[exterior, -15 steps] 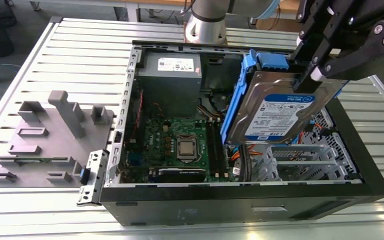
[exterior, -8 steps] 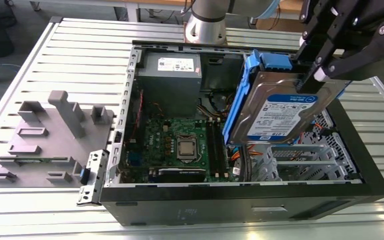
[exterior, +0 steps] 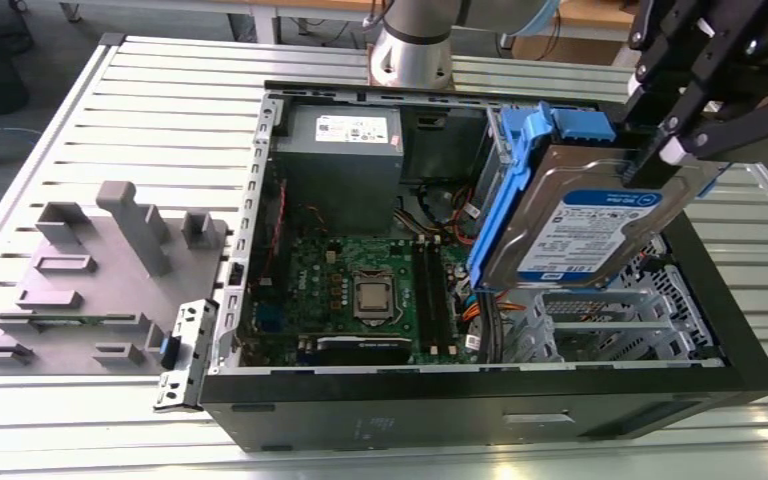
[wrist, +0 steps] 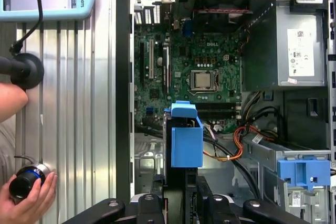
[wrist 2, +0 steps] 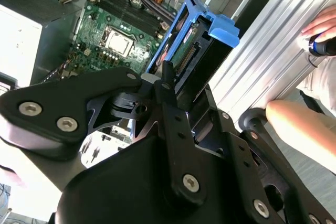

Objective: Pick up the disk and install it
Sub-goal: 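Insert the disk into the insertion slot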

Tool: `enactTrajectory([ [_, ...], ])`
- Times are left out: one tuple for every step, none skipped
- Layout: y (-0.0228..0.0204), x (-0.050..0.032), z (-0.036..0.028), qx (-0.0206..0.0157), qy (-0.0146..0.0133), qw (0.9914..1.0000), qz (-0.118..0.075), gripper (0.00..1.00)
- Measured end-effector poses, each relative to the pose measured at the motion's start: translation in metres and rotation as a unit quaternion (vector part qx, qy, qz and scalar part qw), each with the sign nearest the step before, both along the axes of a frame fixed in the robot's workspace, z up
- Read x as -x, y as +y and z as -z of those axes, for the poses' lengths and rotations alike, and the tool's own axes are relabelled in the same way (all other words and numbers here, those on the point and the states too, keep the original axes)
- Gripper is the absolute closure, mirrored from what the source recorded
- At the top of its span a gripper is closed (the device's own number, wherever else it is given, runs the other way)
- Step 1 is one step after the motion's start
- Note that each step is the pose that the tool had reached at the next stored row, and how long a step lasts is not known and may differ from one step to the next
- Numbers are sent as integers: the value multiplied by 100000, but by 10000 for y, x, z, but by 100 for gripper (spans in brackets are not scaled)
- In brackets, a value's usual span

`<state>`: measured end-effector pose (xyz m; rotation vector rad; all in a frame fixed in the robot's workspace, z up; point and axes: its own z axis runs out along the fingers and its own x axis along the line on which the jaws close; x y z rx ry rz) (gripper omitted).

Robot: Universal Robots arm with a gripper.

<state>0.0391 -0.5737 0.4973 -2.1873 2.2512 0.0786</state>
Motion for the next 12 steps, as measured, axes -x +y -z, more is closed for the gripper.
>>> enactTrajectory([
  [0,-29,1,3,2,100000,1,65],
  [0,-60,2,2,6,100000,0,65],
  [0,-89,3,2,10,100000,-2,65],
  [0,-116,4,2,13,100000,-3,65],
  [0,-141,5,1,17,100000,-4,65],
  [0,-167,6,1,19,100000,-4,65],
  [0,-192,7,0,21,100000,-2,65],
  [0,-219,8,3,26,100000,0,65],
  [0,-248,9,6,31,100000,-2,65],
  [0,-274,10,3,35,100000,-2,65],
  [0,-296,12,-6,40,100000,-3,65],
  [0,-318,13,-1,43,100000,-3,65],
])
